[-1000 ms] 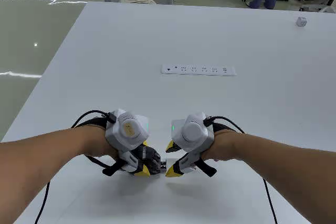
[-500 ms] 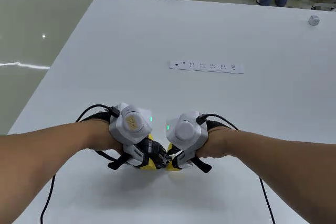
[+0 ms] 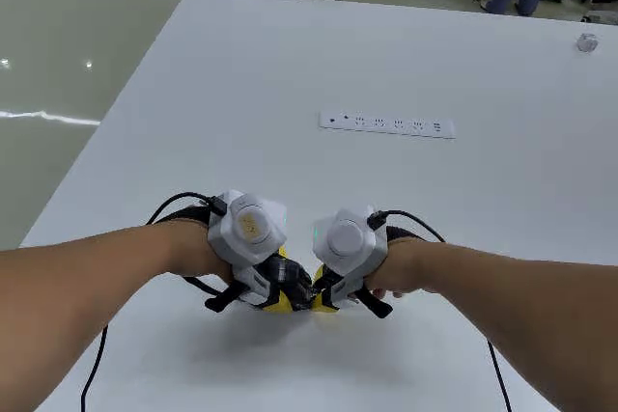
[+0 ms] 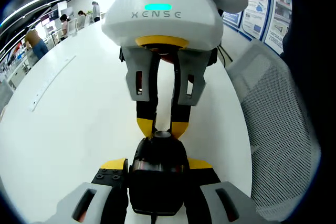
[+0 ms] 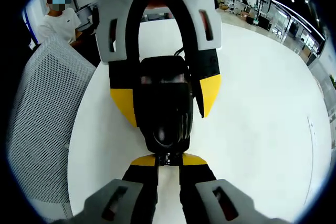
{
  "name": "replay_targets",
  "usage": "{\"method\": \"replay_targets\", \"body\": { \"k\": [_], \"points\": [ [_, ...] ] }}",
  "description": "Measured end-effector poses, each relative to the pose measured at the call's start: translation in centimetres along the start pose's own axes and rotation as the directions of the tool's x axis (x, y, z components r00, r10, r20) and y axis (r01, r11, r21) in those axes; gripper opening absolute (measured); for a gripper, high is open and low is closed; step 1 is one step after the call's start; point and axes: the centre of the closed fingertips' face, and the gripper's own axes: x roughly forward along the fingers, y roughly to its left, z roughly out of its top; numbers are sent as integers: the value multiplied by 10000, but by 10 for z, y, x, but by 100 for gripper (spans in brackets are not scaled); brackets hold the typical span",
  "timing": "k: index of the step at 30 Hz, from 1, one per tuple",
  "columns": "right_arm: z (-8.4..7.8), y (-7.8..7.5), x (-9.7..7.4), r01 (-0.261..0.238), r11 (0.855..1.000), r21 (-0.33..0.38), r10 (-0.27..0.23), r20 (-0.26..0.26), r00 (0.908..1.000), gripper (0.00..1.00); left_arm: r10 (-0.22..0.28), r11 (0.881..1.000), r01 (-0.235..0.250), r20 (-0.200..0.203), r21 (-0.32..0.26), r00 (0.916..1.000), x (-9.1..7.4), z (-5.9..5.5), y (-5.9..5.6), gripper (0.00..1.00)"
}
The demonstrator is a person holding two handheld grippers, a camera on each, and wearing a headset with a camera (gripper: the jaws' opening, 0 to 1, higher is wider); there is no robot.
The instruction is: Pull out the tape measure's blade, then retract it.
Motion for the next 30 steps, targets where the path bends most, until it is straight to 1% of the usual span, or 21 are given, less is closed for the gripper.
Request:
{"method": "replay_targets", "body": {
  "k": [2, 5, 9, 16, 30],
  "points": [
    [0, 0, 1, 66, 10000, 65, -64, -276, 9996, 14, 47, 10000, -47, 40, -24, 10000, 0, 0, 0, 38],
    [-1, -1, 0, 74, 9996, 274, -63, -421, 9991, 13, 71, 10000, -70, 114, -47, 9999, -1, 0, 0, 38],
    [-4, 0, -1, -4, 9996, 281, 20, -589, 9983, 12, 45, 10000, -44, 145, -16, 9999, 0, 1, 0, 38],
    [-8, 1, -3, 18, 9995, 310, 2, -646, 9979, 12, 52, 10000, -50, 299, -67, 9995, 0, 1, 0, 38],
    [-16, 0, -8, 175, 9989, 425, -143, -746, 9971, 12, 103, 9999, -101, 239, -65, 9997, -1, 1, 0, 38]
  ]
}}
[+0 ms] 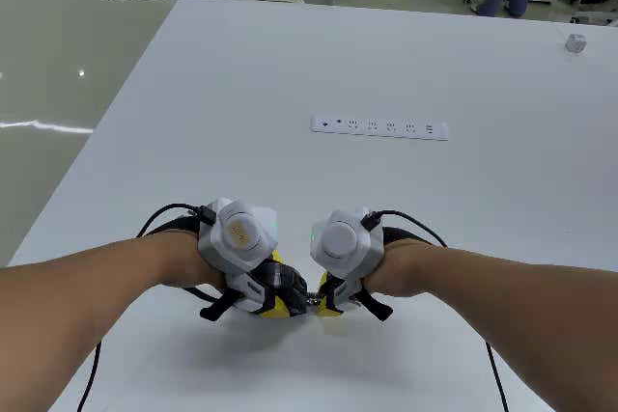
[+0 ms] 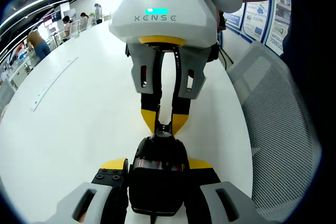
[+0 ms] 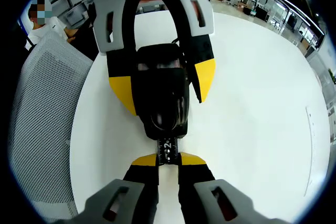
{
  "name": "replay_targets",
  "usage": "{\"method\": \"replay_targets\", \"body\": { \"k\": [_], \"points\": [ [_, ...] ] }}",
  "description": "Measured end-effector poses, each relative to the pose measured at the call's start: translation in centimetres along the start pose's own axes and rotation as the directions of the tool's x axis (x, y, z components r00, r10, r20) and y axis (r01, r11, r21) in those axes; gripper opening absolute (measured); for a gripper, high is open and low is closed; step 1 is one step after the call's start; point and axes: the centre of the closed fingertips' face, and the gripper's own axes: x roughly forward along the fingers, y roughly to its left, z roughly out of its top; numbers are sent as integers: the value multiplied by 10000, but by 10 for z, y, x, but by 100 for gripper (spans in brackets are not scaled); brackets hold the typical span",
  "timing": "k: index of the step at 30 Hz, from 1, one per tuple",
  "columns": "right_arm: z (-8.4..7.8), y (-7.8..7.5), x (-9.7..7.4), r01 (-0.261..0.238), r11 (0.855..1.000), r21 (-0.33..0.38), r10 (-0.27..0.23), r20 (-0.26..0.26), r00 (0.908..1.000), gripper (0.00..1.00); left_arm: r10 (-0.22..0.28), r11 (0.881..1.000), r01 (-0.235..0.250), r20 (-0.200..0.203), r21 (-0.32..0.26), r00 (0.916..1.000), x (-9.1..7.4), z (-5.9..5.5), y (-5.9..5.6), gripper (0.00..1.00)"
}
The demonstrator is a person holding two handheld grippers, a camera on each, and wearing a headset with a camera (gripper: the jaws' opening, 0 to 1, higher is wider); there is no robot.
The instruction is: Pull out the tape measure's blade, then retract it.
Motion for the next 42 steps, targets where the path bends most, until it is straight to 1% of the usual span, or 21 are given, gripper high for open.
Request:
{"method": "replay_targets", "body": {
  "k": [6, 19, 26, 42],
  "points": [
    [0, 1, 0, 45, 10000, 28, -45, 11, 10000, 12, 1, 10000, -1, -17, 13, 10000, 0, 0, 0, 38],
    [-8, 1, -4, 41, 9999, 148, -40, -75, 10000, 12, -38, 10000, 38, -49, -6, 10000, 1, 0, 0, 38],
    [-14, 1, -6, 78, 9997, 215, -74, -174, 9998, 12, -32, 10000, 32, -31, -29, 10000, 1, 0, 0, 38],
    [-27, 2, -12, 97, 9993, 373, -90, -198, 9998, 12, -28, 9999, 28, 41, -113, 10000, 1, 0, -1, 38]
  ]
}}
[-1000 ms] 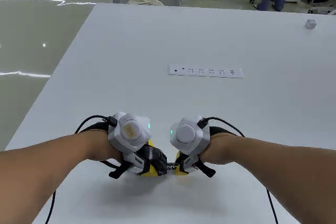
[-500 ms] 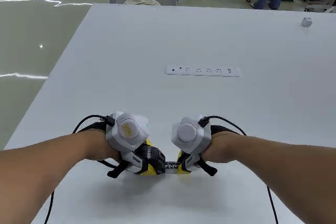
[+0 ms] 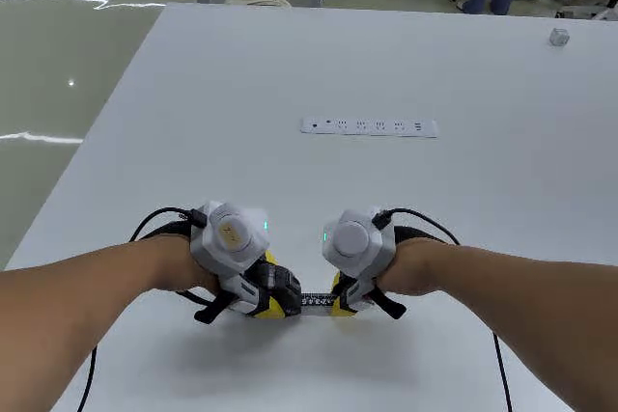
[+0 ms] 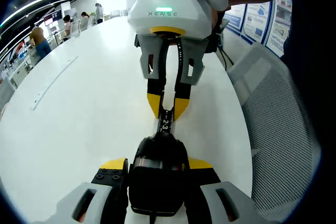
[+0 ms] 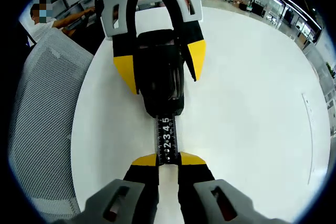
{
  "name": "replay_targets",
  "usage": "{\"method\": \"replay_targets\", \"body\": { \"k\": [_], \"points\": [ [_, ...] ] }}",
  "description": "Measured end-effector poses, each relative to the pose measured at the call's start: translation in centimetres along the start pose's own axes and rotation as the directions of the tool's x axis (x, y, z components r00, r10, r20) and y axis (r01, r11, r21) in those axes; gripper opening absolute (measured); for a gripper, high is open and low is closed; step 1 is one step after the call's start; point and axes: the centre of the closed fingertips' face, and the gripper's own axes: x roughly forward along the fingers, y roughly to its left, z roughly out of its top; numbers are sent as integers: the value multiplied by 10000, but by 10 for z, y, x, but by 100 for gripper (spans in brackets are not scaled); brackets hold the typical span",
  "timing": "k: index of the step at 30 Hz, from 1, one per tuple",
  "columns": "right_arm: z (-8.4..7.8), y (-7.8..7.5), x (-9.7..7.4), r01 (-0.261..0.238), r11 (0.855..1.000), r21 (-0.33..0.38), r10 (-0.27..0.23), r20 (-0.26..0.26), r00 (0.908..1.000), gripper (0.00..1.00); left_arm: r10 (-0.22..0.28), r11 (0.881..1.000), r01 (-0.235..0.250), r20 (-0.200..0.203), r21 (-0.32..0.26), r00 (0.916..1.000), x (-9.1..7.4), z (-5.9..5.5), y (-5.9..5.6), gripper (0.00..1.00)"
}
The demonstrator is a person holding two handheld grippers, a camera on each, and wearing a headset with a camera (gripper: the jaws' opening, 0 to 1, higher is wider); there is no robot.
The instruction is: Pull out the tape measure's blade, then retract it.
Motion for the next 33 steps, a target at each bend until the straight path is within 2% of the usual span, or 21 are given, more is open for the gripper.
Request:
{"method": "replay_targets", "body": {
  "k": [22, 33],
  "points": [
    [-9, 0, -7, 66, 9999, 97, -62, -385, 9992, 11, 12, 9998, -10, 71, -209, 10000, 0, 0, 0, 39],
    [-14, -1, -8, 218, 9997, -114, -225, -638, 9977, 11, 29, 9996, -26, 100, -289, 9999, 1, -1, 0, 39]
  ]
}}
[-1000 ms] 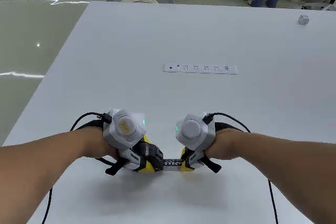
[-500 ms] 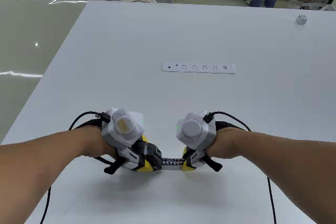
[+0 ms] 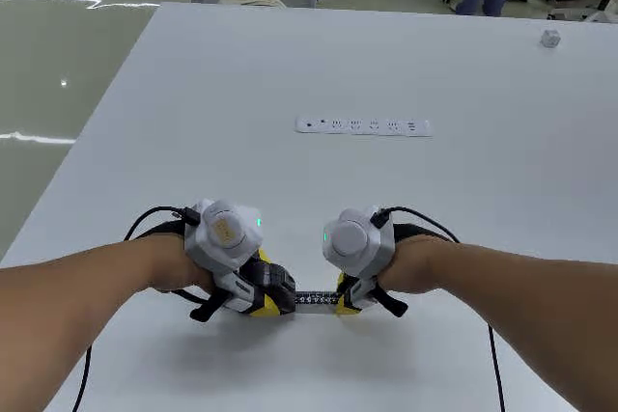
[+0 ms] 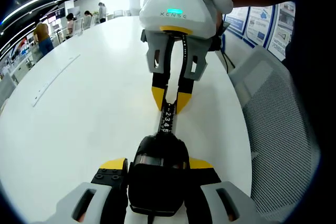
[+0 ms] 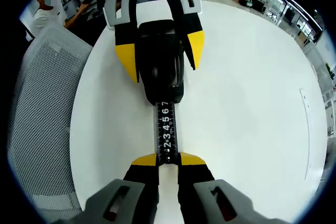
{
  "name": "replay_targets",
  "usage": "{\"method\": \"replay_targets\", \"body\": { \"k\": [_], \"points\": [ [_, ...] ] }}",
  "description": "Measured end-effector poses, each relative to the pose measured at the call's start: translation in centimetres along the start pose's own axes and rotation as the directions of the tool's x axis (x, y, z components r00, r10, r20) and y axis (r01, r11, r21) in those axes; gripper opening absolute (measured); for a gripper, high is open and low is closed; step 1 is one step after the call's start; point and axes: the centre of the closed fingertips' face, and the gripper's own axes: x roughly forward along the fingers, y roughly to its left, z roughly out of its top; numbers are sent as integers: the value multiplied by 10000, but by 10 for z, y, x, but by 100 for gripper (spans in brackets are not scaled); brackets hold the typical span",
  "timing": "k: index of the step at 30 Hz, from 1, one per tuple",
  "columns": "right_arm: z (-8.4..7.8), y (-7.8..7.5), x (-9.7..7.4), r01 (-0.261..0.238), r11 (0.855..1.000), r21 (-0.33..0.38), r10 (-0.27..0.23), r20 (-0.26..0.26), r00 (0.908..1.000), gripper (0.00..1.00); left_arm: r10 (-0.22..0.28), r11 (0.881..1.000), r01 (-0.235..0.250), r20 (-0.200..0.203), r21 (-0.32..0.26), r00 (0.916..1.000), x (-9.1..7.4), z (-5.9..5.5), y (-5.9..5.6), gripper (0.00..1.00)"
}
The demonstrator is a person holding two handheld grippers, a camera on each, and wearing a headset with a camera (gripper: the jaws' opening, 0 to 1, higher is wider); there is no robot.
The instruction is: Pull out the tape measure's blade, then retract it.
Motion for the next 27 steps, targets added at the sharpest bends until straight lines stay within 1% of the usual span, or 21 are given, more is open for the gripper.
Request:
{"method": "replay_targets", "body": {
  "k": [10, 15, 27],
  "points": [
    [-5, 1, -1, -45, 9999, 138, 47, -151, 9999, 12, 110, 9999, -110, -52, -1, 9999, 0, -1, 0, 39],
    [-8, 1, -1, -59, 9997, 226, 61, -105, 9999, 12, 107, 9999, -107, -51, -20, 9999, 0, -2, 0, 39],
    [-13, 0, -3, -105, 9997, 212, 109, -176, 9998, 12, 106, 9998, -106, -7, -149, 9999, 0, -2, 0, 39]
  ]
}}
